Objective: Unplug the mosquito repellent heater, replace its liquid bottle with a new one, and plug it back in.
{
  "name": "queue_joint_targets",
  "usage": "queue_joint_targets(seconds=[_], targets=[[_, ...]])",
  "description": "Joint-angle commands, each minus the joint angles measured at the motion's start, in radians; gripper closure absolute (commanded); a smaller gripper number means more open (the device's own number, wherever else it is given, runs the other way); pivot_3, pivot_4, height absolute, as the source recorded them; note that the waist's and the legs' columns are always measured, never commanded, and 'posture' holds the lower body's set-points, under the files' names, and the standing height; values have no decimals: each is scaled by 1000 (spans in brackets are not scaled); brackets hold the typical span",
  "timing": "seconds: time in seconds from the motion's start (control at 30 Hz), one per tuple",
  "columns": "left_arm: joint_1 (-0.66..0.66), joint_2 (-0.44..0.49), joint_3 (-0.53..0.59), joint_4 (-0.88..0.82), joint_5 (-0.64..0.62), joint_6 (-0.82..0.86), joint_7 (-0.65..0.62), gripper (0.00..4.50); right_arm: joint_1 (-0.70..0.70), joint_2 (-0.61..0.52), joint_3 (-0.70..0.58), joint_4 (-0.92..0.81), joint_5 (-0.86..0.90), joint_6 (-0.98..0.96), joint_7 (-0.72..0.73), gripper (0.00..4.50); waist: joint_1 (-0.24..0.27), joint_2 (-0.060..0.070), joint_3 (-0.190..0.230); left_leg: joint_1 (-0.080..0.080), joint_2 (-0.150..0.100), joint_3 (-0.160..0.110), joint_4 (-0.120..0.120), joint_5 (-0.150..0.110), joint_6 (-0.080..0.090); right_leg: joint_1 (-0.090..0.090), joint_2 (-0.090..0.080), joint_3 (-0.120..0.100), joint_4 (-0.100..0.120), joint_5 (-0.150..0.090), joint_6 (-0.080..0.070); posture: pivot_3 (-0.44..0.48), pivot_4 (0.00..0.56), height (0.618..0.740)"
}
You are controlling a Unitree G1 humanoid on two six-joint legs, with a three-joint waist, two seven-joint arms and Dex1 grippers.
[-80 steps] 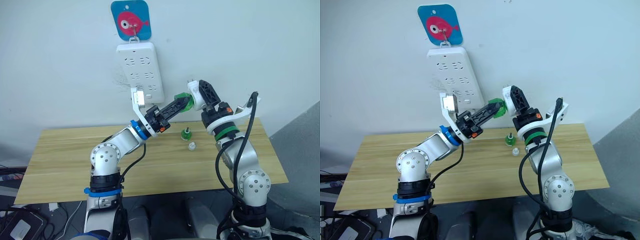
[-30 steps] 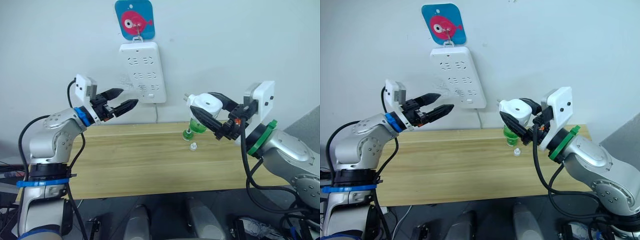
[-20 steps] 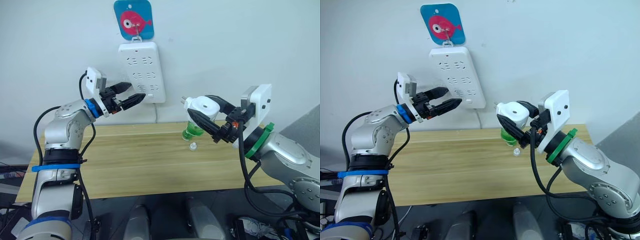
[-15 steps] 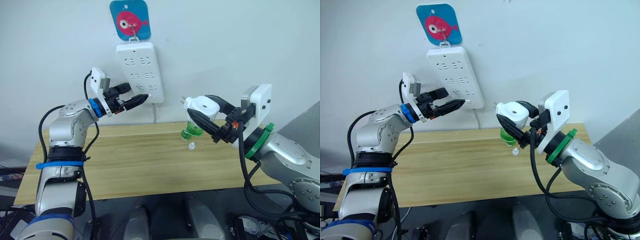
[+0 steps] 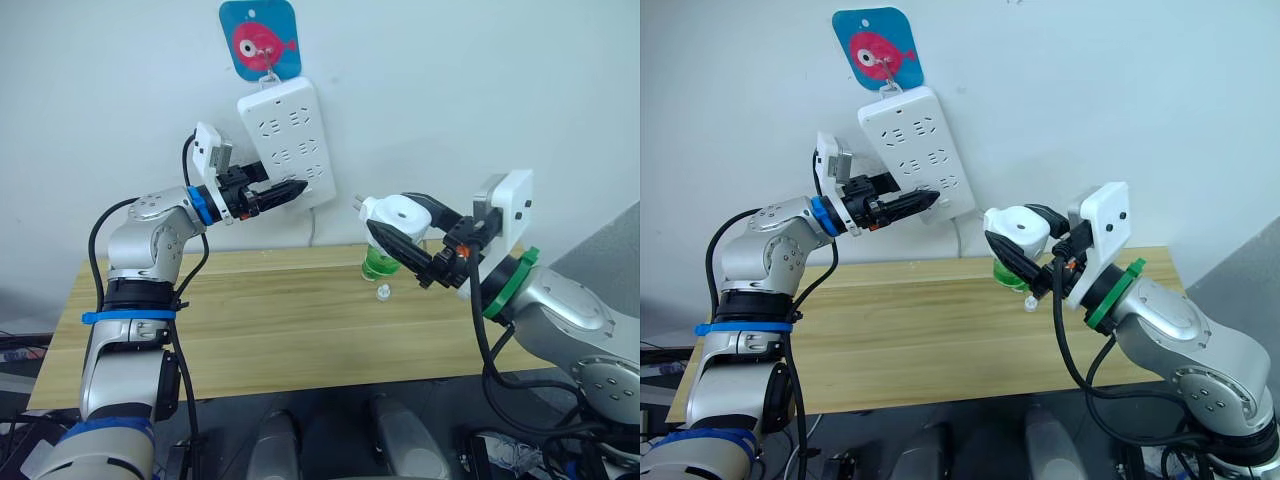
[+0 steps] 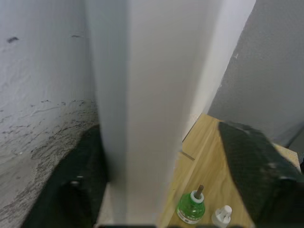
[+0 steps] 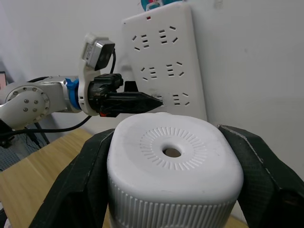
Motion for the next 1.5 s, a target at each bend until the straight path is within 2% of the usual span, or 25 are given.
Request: queue_joint_targets(seconds=[0.03,0.13,0.17,0.5,0.7,1.2,1.5], targets=[[-25,9,20,-22,-7,-2,-15,2143,-50,21,29,-10,-45,11,-10,1439,0,0,0,0,0,0,0,0,0,0,0,0,0,0,0,-222,219,740],[-22,10,21,-28,-5,1,-13,3082,-104,55,81,32,-112,37,-26,1439,0,0,0,0,0,0,0,0,0,0,0,0,0,0,0,-214,217,740],[-20,10,22,-30,-5,2,-13,3145,-120,71,97,47,-137,44,-32,1439,-1,0,0,0,0,0,0,0,0,0,0,0,1,0,0,-214,217,740],[-6,14,22,-45,0,4,-8,3146,-271,309,253,241,-428,52,-87,1441,-3,0,0,0,0,-1,2,0,0,0,0,-1,2,0,0,-198,216,740],[1,17,23,-59,-1,9,-5,3146,-303,405,247,311,-539,33,-72,1446,-2,0,0,0,0,-2,2,0,0,0,0,-1,2,0,0,-186,213,740],[12,24,30,-92,-11,30,7,3146,-312,471,239,340,-658,58,18,1447,-3,0,0,0,0,-2,2,0,0,0,0,-2,4,0,0,-178,212,740],[17,23,31,-106,-13,43,10,3146,-295,468,247,327,-719,80,55,1448,-3,0,0,0,0,-2,2,0,0,0,0,-2,4,0,0,-177,215,740]])
